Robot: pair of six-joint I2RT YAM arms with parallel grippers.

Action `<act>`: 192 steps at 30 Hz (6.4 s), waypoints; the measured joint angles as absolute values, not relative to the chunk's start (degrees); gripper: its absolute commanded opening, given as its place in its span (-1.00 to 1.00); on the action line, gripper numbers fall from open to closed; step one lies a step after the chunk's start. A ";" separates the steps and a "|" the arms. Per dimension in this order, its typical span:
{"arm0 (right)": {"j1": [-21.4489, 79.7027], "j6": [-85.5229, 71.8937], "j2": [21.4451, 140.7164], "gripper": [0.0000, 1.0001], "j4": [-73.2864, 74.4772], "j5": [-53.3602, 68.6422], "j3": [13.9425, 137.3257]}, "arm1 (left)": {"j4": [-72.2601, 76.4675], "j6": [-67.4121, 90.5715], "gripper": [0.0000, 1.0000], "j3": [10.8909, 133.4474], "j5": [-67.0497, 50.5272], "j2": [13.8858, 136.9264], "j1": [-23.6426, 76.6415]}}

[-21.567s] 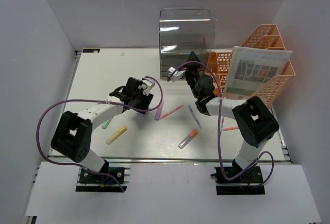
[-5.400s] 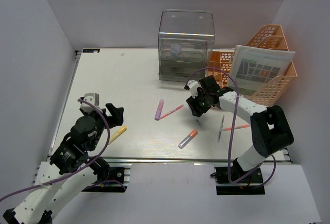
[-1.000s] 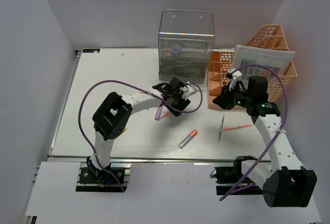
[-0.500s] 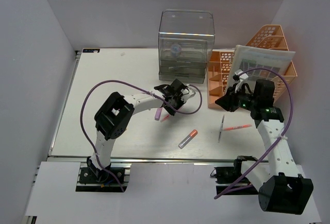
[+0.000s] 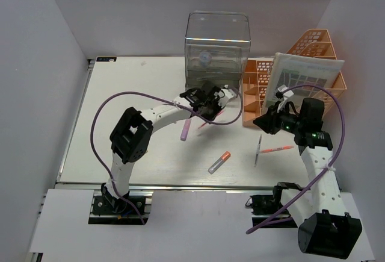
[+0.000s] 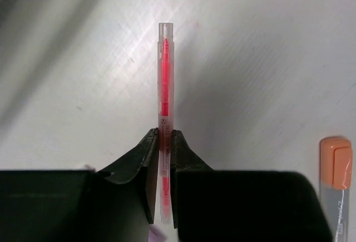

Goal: Organize the desk

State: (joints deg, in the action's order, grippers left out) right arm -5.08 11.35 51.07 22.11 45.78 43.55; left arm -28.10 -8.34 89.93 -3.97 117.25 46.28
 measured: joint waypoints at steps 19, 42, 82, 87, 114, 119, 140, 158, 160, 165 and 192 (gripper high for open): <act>-6.42 12.43 48.10 -0.46 22.13 47.77 42.19 | -22.44 -37.69 -0.83 106.56 -5.13 117.27 44.62; -6.70 12.45 48.05 -0.46 21.98 48.01 41.39 | -7.40 -49.76 -0.01 103.11 3.90 125.27 40.18; -0.36 27.64 69.14 0.17 43.18 15.79 48.99 | -22.76 4.56 0.92 37.39 9.47 38.92 40.62; 2.63 26.26 72.01 0.01 43.53 10.94 48.99 | -20.25 4.99 0.94 36.97 10.11 35.83 40.62; 9.26 16.21 85.23 0.10 37.26 6.50 48.95 | -19.86 4.75 0.96 36.95 8.51 37.67 40.62; 9.76 15.55 85.67 0.09 36.53 5.54 48.90 | -19.86 4.73 0.96 36.95 8.51 37.67 40.62; 12.60 15.81 89.65 -0.21 36.01 5.13 49.69 | -19.66 4.54 0.96 36.95 8.51 37.67 40.62; 19.70 17.96 95.83 -0.82 37.50 10.24 55.64 | -19.64 4.49 0.96 36.86 8.58 37.78 40.62; 20.12 18.39 97.45 -0.91 38.35 11.03 57.47 | -19.64 4.49 0.96 36.86 8.58 37.93 40.62; 20.71 20.05 101.14 -0.97 41.10 13.32 63.35 | -19.64 4.45 0.96 36.75 8.60 38.04 40.62; 33.39 61.25 107.44 -0.96 27.97 -1.83 97.47 | -18.98 4.25 0.96 35.92 12.71 40.38 40.62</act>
State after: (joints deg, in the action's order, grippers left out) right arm 33.39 61.25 107.44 27.97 -1.83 97.47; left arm -18.98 4.25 35.92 12.71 40.38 40.62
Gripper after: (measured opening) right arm 0.152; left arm 0.975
